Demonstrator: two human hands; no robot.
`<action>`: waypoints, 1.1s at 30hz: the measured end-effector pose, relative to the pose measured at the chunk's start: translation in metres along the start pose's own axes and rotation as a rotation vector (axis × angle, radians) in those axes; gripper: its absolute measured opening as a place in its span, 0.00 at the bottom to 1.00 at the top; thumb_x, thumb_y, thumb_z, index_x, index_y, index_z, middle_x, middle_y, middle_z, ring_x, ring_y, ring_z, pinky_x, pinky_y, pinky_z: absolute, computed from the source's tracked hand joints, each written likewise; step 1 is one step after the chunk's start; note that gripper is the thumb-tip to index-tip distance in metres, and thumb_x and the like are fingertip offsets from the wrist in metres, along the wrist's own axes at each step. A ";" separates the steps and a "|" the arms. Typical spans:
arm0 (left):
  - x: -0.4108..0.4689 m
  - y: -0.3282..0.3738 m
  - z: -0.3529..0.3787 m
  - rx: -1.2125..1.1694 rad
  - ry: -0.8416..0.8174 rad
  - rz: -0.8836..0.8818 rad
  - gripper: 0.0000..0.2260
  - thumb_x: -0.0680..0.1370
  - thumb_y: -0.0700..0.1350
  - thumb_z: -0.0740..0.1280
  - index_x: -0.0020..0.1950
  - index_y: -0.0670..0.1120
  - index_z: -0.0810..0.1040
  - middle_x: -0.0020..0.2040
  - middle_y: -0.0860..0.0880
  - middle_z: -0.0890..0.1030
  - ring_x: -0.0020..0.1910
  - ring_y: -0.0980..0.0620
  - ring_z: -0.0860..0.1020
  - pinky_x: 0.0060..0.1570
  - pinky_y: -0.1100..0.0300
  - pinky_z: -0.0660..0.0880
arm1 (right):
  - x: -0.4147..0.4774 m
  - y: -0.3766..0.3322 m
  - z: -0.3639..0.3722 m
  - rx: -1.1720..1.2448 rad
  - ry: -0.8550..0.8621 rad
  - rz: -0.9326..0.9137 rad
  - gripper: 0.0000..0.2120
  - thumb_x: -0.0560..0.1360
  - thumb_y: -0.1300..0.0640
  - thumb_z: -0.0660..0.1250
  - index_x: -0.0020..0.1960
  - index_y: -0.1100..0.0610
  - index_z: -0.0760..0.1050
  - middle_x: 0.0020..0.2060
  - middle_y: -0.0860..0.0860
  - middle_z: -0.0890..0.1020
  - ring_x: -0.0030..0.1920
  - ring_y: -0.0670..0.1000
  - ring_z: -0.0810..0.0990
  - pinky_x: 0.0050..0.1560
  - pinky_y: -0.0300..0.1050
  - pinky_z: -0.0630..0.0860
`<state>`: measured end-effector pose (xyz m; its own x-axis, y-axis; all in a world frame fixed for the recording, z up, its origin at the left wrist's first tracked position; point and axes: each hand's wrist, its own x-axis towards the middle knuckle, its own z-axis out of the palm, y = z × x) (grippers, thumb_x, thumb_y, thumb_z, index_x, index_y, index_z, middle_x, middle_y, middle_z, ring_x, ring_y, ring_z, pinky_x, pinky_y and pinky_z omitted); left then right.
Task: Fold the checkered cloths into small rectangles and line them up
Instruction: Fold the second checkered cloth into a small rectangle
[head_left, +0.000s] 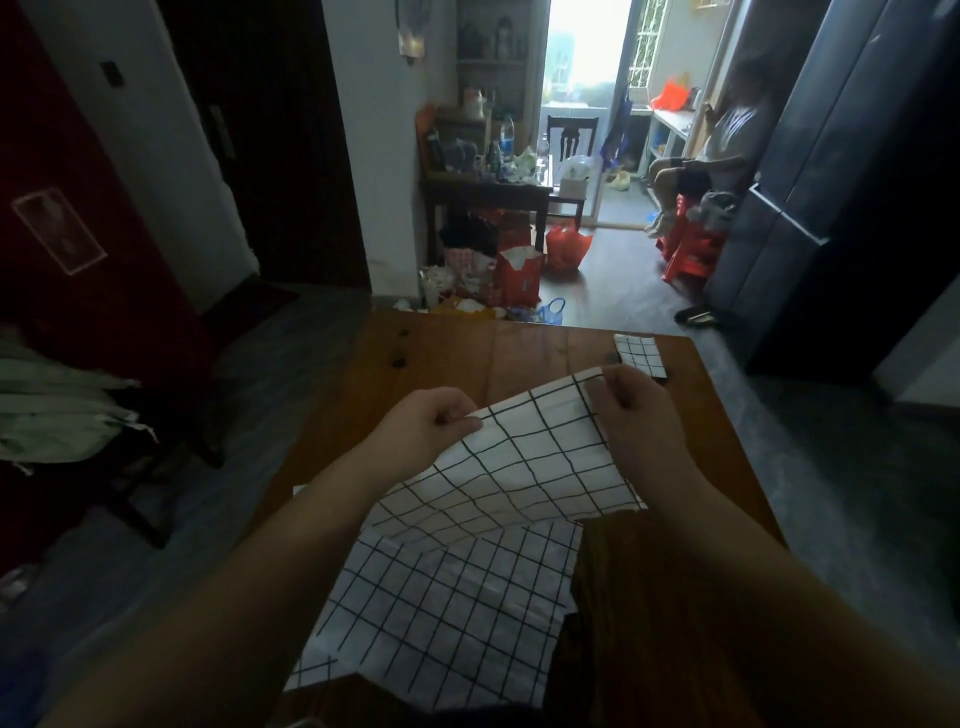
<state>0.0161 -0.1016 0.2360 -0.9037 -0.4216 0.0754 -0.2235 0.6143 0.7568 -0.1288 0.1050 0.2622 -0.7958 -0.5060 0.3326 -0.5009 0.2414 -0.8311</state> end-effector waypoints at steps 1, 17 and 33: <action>0.000 -0.001 -0.001 0.017 -0.008 -0.008 0.04 0.81 0.48 0.71 0.49 0.49 0.82 0.42 0.51 0.79 0.41 0.55 0.75 0.45 0.60 0.74 | 0.001 0.002 -0.002 0.008 0.007 0.006 0.16 0.81 0.59 0.65 0.36 0.48 0.72 0.29 0.43 0.76 0.31 0.37 0.73 0.33 0.28 0.67; -0.016 -0.004 -0.018 0.183 -0.021 -0.102 0.02 0.81 0.46 0.70 0.50 0.51 0.83 0.46 0.55 0.82 0.47 0.57 0.79 0.46 0.62 0.75 | -0.006 0.033 -0.008 -0.343 -0.072 -0.101 0.18 0.78 0.59 0.68 0.67 0.53 0.73 0.63 0.53 0.78 0.62 0.53 0.77 0.64 0.52 0.75; -0.048 0.012 -0.005 0.393 -0.110 -0.112 0.04 0.81 0.47 0.69 0.51 0.56 0.83 0.48 0.58 0.83 0.48 0.58 0.81 0.54 0.51 0.81 | -0.025 0.026 0.057 -0.308 -0.577 -0.352 0.04 0.80 0.51 0.66 0.50 0.47 0.80 0.37 0.41 0.80 0.37 0.40 0.77 0.40 0.42 0.74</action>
<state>0.0585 -0.0775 0.2452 -0.8947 -0.4397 -0.0792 -0.4258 0.7854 0.4492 -0.1026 0.0761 0.2069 -0.3073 -0.9306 0.1987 -0.8339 0.1628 -0.5273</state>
